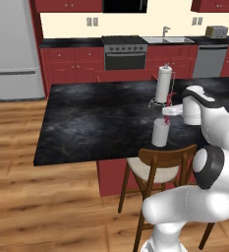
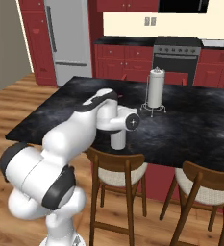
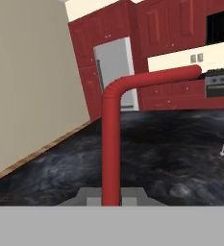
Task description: Take a straw from the drawer in front and place it inside the glass cup on the dining counter.
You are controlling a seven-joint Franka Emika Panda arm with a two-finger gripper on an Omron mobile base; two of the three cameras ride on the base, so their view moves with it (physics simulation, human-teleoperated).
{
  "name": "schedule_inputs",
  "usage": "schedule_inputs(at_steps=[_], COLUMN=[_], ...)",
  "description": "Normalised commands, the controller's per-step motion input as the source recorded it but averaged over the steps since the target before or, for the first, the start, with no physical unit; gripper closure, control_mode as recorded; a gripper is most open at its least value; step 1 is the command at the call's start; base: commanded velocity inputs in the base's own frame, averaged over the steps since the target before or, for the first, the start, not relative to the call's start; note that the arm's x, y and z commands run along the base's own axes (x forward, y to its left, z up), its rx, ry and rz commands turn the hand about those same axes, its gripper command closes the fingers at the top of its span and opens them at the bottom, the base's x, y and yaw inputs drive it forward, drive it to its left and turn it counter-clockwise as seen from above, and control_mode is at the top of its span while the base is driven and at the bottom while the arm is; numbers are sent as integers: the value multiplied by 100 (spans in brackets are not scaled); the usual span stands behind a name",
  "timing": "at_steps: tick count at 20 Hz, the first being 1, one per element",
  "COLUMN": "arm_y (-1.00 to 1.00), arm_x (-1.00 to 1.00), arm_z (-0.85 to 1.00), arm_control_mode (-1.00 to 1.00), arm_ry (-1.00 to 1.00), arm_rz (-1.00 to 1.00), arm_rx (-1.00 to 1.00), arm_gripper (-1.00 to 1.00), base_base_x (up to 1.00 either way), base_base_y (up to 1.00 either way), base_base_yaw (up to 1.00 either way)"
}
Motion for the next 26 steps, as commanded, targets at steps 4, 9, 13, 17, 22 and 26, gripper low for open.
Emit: schedule_inputs(at_steps=[4,9,13,17,22,26], arm_y=[0,-7,-9,-4,-3,-5], arm_x=[35,1,8,22,16,6], arm_z=[-17,-20,-16,-12,-14,-28], arm_control_mode=[-100,-100,-100,-100,-100,-100], arm_ry=[2,0,0,0,0,0], arm_rz=[-3,0,0,0,0,0], arm_rx=[0,0,0,0,0,0], arm_gripper=[100,100,100,100,100,100], base_base_x=[0,0,0,0,0,0], base_base_y=[0,0,0,0,0,0], base_base_yaw=[0,0,0,0,0,0])
